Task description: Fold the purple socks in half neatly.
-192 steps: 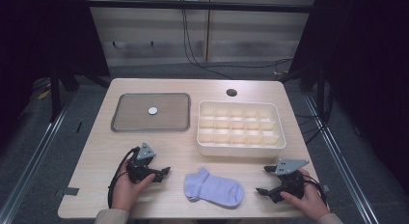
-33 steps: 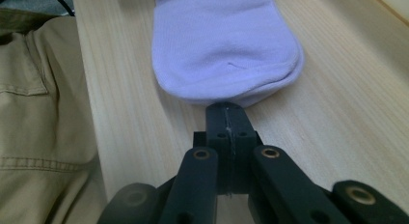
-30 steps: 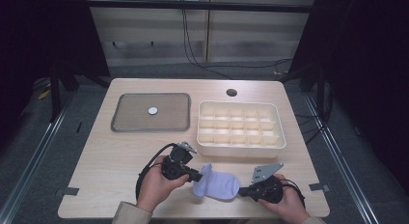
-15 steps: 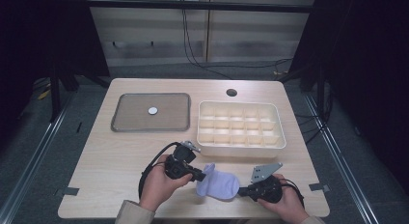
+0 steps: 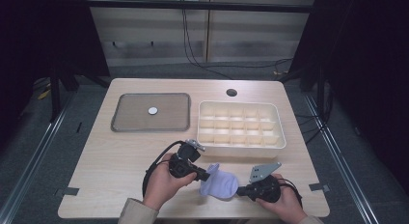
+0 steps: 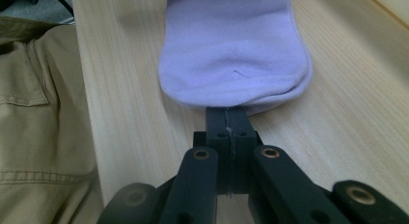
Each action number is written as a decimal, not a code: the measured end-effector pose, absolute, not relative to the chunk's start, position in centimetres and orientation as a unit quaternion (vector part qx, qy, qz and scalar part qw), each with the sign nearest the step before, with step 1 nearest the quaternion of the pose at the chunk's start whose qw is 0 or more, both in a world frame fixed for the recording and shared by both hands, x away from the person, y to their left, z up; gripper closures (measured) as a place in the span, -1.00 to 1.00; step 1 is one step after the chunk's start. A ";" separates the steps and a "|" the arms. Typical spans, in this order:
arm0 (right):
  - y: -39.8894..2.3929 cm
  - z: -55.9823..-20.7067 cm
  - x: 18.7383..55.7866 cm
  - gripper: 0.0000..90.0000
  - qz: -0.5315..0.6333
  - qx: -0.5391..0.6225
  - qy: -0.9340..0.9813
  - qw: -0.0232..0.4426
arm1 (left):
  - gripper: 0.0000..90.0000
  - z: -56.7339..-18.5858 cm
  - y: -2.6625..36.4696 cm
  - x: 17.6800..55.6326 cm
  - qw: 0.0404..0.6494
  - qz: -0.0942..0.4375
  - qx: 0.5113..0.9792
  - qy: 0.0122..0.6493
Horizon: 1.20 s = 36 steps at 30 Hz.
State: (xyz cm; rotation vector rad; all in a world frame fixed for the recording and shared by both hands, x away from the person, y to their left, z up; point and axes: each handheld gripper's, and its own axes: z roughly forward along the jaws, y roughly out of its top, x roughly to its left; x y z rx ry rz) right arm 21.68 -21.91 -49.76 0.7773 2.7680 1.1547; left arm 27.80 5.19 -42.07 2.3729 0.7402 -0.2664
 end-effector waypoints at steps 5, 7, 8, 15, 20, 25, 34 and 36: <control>-21.9 -49.8 21.7 1.00 0.375 0.253 0.892 0.021 | 0.80 -42.1 4.9 27.8 0.314 -0.102 0.903 0.275; -21.9 -49.8 21.7 1.00 0.375 0.253 0.891 0.020 | 0.80 -42.1 4.7 27.7 0.314 -0.102 0.902 0.277; -21.9 -49.8 21.7 1.00 0.375 0.254 0.891 0.020 | 0.80 -42.1 4.6 27.7 0.314 -0.102 0.903 0.276; -21.9 -49.8 21.8 1.00 0.377 0.253 0.891 0.022 | 0.80 -42.2 3.8 27.7 0.310 -0.102 0.907 0.268; -21.9 -49.9 21.8 1.00 0.377 0.252 0.891 0.023 | 0.80 -42.5 3.1 27.6 0.308 -0.105 0.908 0.263; -21.9 -49.9 21.8 1.00 0.377 0.252 0.891 0.023 | 0.80 -42.7 2.4 27.5 0.303 -0.105 0.911 0.261; -21.8 -49.9 21.8 1.00 0.377 0.253 0.891 0.023 | 0.79 -43.6 1.4 27.7 0.295 -0.110 0.914 0.255; -21.8 -49.9 21.8 1.00 0.377 0.252 0.891 0.022 | 0.79 -43.8 1.1 27.6 0.294 -0.110 0.914 0.259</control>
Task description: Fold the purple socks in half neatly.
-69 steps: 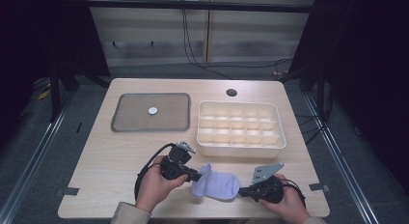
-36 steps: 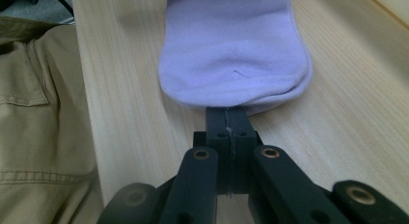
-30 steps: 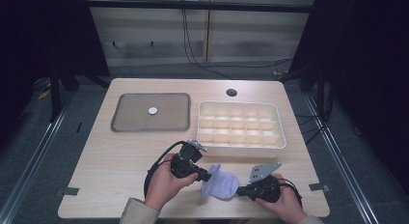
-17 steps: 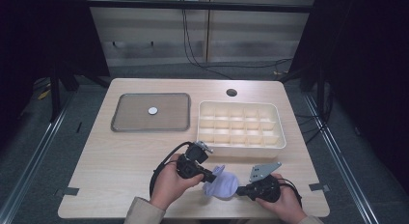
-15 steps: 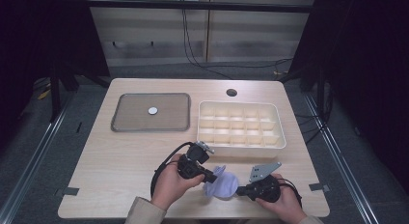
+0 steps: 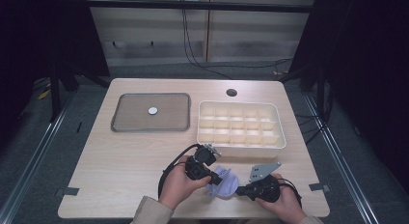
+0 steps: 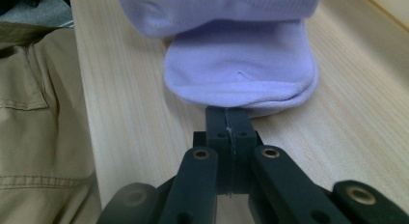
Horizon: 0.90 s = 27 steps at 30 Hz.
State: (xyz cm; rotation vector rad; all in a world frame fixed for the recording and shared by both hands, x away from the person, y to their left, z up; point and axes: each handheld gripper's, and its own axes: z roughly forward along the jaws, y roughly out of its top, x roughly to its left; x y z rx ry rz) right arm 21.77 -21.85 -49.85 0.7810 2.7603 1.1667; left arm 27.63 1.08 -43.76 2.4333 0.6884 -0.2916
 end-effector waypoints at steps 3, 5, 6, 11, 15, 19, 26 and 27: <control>-21.8 -49.9 21.8 1.00 0.378 0.254 0.890 0.022 | 0.79 -43.9 0.8 27.7 0.293 -0.114 0.913 0.258; -21.8 -49.9 21.8 1.00 0.377 0.251 0.891 0.023 | 0.79 -43.9 0.7 27.7 0.293 -0.111 0.915 0.255; -21.8 -49.9 21.8 1.00 0.377 0.252 0.891 0.024 | 0.79 -43.8 0.6 27.7 0.291 -0.109 0.915 0.257; -21.5 -49.9 21.9 1.00 0.377 0.252 0.891 0.024 | 0.78 -43.9 0.2 27.7 0.292 -0.106 0.916 0.254; -21.5 -49.9 21.9 1.00 0.379 0.253 0.890 0.023 | 0.78 -44.4 -0.1 27.7 0.294 -0.105 0.915 0.257; -21.5 -49.9 21.9 1.00 0.379 0.252 0.890 0.025 | 0.78 -44.7 -0.4 27.6 0.291 -0.105 0.916 0.256; -21.5 -49.9 21.9 1.00 0.380 0.251 0.890 0.024 | 0.76 -44.9 -0.7 27.6 0.285 -0.104 0.921 0.243; -21.5 -49.9 21.9 1.00 0.379 0.251 0.891 0.026 | 0.75 -45.0 -0.8 27.5 0.286 -0.105 0.920 0.245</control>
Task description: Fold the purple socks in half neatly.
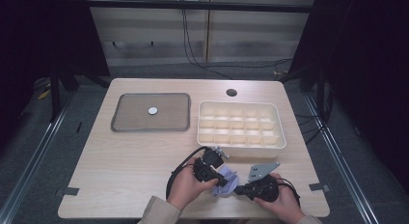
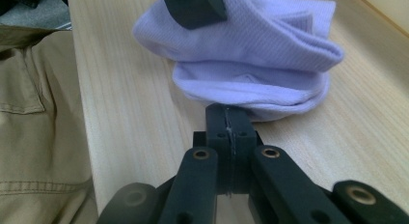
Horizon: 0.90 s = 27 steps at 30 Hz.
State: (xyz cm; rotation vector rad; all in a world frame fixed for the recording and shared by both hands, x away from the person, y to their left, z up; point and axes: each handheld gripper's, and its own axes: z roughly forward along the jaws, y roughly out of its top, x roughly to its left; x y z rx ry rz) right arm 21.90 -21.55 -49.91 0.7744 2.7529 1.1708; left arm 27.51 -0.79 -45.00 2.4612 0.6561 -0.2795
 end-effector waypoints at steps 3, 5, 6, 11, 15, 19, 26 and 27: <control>-21.5 -49.9 21.9 1.00 0.379 0.251 0.890 0.026 | 0.74 -45.1 -0.9 27.5 0.279 -0.106 0.924 0.241; -21.6 -49.9 21.9 1.00 0.381 0.251 0.890 0.024 | 0.72 -45.1 -0.9 27.6 0.278 -0.106 0.925 0.237; -21.6 -49.9 21.9 1.00 0.380 0.251 0.890 0.025 | 0.71 -45.2 -0.9 27.5 0.281 -0.103 0.924 0.238; -21.6 -49.9 21.9 1.00 0.379 0.251 0.890 0.026 | 0.66 -45.2 -0.9 27.4 0.283 -0.103 0.924 0.237; -21.6 -49.9 21.9 1.00 0.379 0.251 0.890 0.026 | 0.57 -45.2 -1.0 27.3 0.282 -0.103 0.924 0.236; -21.6 -49.9 21.9 1.00 0.381 0.251 0.890 0.025 | 0.48 -45.0 -0.8 27.3 0.286 -0.100 0.922 0.242; -21.6 -49.9 21.9 1.00 0.381 0.250 0.890 0.025 | 0.39 -44.0 -0.2 27.4 0.300 -0.100 0.915 0.251; -21.6 -49.9 21.9 1.00 0.380 0.251 0.890 0.026 | 0.37 -43.9 0.0 27.5 0.299 -0.101 0.916 0.248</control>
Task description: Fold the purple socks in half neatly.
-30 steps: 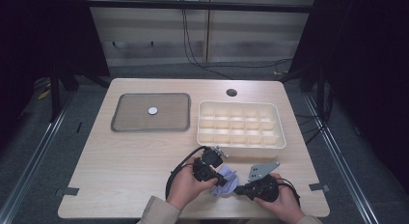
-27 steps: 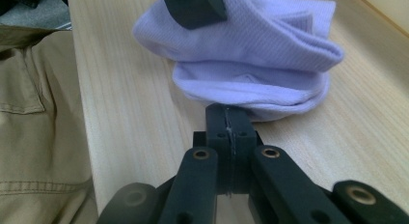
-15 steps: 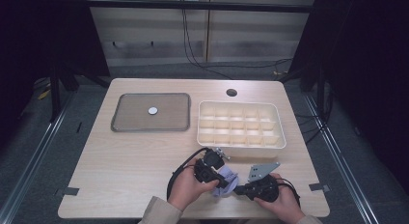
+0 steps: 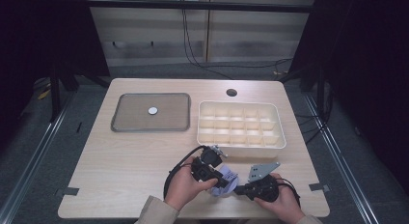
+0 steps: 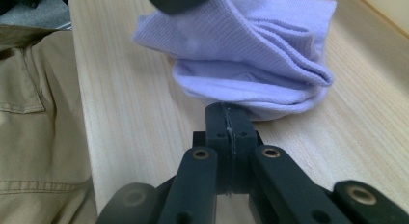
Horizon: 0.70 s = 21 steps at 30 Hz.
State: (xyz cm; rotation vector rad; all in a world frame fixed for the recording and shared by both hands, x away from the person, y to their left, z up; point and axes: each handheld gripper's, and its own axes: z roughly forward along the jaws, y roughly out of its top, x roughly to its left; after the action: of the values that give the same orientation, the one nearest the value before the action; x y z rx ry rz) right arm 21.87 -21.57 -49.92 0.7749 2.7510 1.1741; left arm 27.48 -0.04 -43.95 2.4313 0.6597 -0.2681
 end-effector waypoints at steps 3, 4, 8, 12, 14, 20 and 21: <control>-21.6 -49.9 21.9 1.00 0.381 0.251 0.890 0.025 | 0.31 -43.8 0.3 27.6 0.309 -0.092 0.912 0.254; -21.6 -49.9 21.9 1.00 0.380 0.251 0.890 0.026 | 0.30 -43.8 0.4 27.7 0.310 -0.092 0.911 0.256; -21.6 -49.9 21.9 1.00 0.380 0.251 0.890 0.026 | 0.23 -43.7 0.9 28.1 0.313 -0.082 0.909 0.264; -21.6 -49.9 21.9 1.00 0.380 0.250 0.890 0.026 | 0.22 -44.1 1.5 28.7 0.308 -0.072 0.907 0.279; -21.6 -49.9 21.9 1.00 0.380 0.250 0.890 0.026 | 0.22 -44.4 1.8 28.9 0.305 -0.071 0.906 0.285; -21.6 -49.9 21.9 1.00 0.380 0.250 0.890 0.026 | 0.24 -45.5 2.1 29.1 0.295 -0.075 0.905 0.298; -21.6 -49.9 21.9 1.00 0.380 0.250 0.890 0.027 | 0.24 -45.7 2.1 29.1 0.293 -0.075 0.905 0.300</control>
State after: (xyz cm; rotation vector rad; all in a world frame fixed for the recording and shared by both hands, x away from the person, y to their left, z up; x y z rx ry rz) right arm 21.85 -21.56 -49.92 0.7717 2.7497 1.1743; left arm 29.15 2.05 -45.67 2.4106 0.7989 -0.1990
